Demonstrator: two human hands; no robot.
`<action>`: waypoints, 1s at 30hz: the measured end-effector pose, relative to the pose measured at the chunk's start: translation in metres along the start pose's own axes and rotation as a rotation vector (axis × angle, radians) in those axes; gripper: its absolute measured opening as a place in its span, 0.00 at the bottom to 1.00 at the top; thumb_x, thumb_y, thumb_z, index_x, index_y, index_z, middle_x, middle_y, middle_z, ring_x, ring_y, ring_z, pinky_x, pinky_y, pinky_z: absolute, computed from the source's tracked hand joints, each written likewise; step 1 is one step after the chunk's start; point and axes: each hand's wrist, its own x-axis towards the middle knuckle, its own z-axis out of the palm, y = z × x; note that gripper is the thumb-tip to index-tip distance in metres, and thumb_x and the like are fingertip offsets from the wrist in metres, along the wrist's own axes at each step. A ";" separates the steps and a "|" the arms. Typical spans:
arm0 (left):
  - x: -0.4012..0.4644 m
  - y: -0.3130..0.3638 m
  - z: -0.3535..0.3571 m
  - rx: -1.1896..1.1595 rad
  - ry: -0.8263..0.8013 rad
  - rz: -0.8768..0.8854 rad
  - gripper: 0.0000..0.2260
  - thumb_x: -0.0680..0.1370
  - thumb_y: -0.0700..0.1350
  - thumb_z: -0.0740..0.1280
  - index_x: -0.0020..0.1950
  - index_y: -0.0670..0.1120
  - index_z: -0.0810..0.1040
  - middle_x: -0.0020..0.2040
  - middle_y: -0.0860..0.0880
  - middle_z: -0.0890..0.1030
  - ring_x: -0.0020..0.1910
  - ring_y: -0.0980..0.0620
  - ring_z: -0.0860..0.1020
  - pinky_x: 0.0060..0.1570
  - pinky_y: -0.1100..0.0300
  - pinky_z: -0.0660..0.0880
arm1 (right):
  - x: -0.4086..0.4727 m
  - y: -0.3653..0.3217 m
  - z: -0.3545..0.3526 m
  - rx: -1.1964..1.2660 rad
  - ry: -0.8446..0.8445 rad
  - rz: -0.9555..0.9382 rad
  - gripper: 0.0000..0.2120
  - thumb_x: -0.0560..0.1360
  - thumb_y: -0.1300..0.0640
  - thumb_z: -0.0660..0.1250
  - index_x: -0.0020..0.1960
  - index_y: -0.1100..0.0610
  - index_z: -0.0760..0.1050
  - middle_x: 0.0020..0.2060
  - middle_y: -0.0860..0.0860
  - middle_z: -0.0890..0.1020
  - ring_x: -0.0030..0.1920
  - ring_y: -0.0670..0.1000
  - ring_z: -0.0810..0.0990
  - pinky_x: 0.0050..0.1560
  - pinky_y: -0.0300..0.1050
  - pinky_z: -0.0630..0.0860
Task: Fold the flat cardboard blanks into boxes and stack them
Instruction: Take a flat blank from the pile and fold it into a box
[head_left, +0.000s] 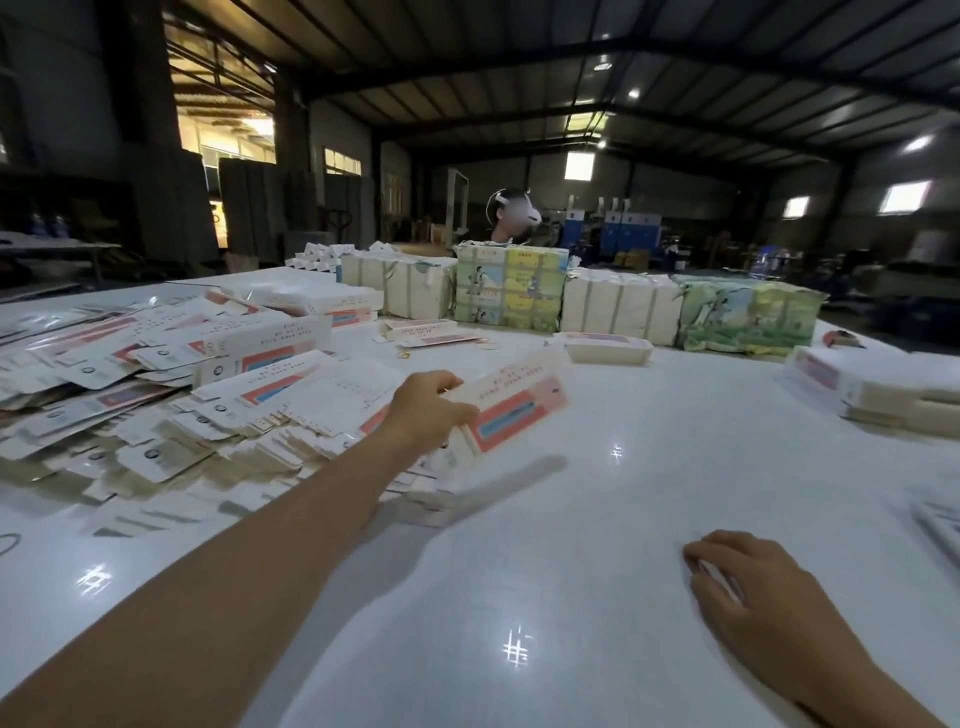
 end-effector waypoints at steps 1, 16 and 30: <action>-0.013 0.009 0.011 -0.115 -0.104 -0.012 0.06 0.74 0.41 0.70 0.46 0.52 0.78 0.40 0.54 0.82 0.33 0.57 0.82 0.28 0.64 0.77 | 0.001 0.001 -0.001 0.062 0.005 0.020 0.13 0.79 0.53 0.61 0.62 0.48 0.75 0.62 0.44 0.75 0.62 0.47 0.71 0.59 0.40 0.66; -0.100 0.032 0.080 0.561 -0.336 0.417 0.31 0.71 0.64 0.57 0.71 0.53 0.68 0.59 0.54 0.76 0.54 0.55 0.76 0.51 0.59 0.76 | -0.014 -0.004 -0.040 1.445 0.083 0.463 0.09 0.80 0.59 0.60 0.45 0.63 0.71 0.34 0.58 0.84 0.29 0.54 0.82 0.25 0.41 0.76; -0.130 0.056 0.103 0.346 0.066 0.902 0.39 0.63 0.63 0.70 0.67 0.42 0.70 0.55 0.45 0.77 0.48 0.50 0.76 0.48 0.54 0.76 | -0.025 -0.014 -0.039 1.884 -0.222 0.087 0.15 0.71 0.55 0.63 0.50 0.63 0.82 0.44 0.60 0.84 0.38 0.55 0.84 0.30 0.40 0.80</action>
